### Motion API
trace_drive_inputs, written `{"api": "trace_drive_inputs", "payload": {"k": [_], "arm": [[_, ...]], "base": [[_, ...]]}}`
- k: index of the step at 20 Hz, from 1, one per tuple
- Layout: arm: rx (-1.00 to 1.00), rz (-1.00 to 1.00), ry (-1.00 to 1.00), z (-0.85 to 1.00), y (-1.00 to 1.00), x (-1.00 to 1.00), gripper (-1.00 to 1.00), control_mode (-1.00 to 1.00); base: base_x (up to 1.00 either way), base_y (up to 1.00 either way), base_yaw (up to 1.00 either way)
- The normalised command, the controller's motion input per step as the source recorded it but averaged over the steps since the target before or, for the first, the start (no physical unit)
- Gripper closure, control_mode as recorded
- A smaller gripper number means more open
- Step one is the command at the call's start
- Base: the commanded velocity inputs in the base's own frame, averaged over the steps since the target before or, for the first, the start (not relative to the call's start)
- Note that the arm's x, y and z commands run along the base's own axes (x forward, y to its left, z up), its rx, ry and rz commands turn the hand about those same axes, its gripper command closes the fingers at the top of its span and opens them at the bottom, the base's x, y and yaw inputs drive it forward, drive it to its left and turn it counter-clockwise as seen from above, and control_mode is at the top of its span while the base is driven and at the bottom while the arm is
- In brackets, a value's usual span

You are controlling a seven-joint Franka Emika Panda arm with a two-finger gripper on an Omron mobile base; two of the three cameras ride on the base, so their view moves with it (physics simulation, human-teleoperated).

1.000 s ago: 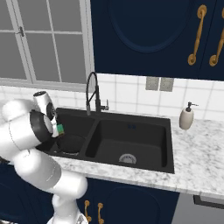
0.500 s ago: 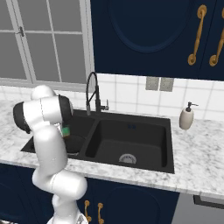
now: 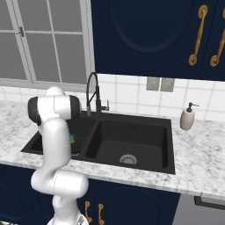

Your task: Pick the pan and sponge and place them into the sink. Then turn on the water.

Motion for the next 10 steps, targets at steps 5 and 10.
{"api": "trace_drive_inputs", "payload": {"k": [5,10], "arm": [[0.0,0.0,0.0,-0.49,-0.23,0.16,1.0,-1.0],[0.0,0.0,0.0,-0.46,-0.03,0.42,1.0,-1.0]], "base": [[0.0,0.0,0.0],[0.0,0.0,0.0]]}}
